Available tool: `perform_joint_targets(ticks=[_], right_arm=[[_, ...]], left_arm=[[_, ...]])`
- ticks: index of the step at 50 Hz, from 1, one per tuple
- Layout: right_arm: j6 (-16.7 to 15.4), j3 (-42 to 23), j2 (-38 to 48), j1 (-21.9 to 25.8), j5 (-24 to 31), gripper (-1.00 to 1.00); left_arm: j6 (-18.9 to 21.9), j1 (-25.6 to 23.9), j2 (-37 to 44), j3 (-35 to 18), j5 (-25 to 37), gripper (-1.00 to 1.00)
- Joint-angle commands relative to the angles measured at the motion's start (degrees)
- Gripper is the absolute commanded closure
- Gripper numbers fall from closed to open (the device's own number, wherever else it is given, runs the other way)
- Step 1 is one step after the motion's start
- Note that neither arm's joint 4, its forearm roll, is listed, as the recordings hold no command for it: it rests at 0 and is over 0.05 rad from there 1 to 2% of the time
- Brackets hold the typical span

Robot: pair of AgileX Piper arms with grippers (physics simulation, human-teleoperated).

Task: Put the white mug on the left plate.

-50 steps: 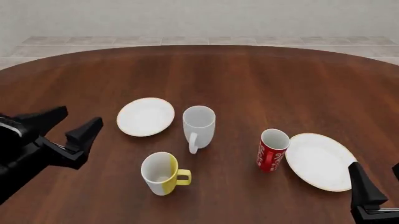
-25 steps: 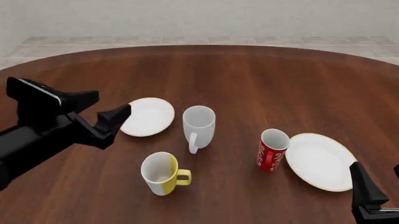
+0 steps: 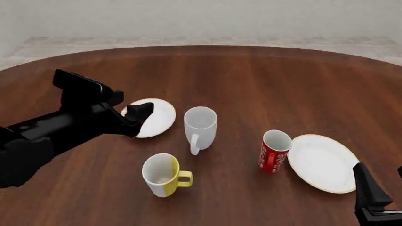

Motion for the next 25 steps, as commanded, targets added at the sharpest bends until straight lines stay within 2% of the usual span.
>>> perform_joint_targets(ticks=[1,25], right_arm=[[0.0,-0.18,-0.02,-0.07,0.13,-1.0],[0.24,0.04,-0.03,-0.33,-0.29,-1.0]], left_arm=[[-0.76,-0.52,4.63,-1.85,-1.06,-1.0],[0.9,1.72,9.82,-1.5,-4.57,-1.0]])
